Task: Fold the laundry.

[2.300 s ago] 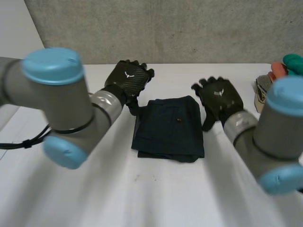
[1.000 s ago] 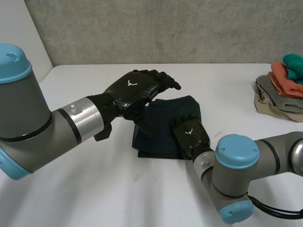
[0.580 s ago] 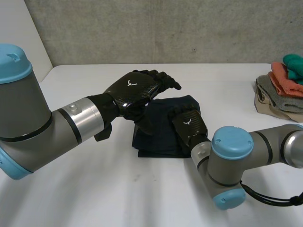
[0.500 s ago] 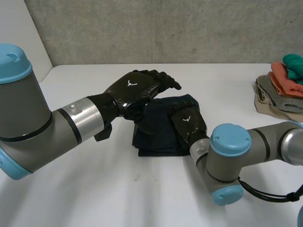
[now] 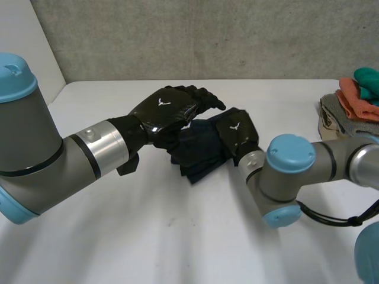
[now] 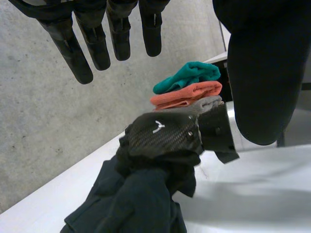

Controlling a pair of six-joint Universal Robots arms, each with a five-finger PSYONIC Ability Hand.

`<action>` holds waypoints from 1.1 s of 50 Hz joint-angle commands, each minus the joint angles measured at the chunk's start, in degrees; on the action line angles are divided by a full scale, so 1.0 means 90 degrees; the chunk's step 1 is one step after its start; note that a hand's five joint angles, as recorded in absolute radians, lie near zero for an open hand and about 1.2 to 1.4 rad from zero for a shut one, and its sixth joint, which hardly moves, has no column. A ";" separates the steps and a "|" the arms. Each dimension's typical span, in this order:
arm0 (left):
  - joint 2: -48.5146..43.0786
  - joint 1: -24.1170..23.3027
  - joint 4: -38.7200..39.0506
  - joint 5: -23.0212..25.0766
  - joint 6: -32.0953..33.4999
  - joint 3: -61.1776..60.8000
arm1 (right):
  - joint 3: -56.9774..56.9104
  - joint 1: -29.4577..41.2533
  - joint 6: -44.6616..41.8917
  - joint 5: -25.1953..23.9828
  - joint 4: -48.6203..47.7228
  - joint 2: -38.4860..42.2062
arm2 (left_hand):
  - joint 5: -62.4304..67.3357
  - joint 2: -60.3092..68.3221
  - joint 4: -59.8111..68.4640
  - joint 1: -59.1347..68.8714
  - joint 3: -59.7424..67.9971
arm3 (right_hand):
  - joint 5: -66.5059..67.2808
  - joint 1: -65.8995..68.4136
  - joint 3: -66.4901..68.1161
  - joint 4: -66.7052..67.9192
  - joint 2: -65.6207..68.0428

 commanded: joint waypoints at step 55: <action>0.0607 -0.0136 0.0586 0.0069 -0.0247 -0.0528 | -0.2960 -0.6421 0.4905 -0.4913 -0.2050 0.1628 | 0.0248 0.0263 0.0278 0.0213 0.0299 | 0.2192 0.2986 0.1756 0.1491 0.1535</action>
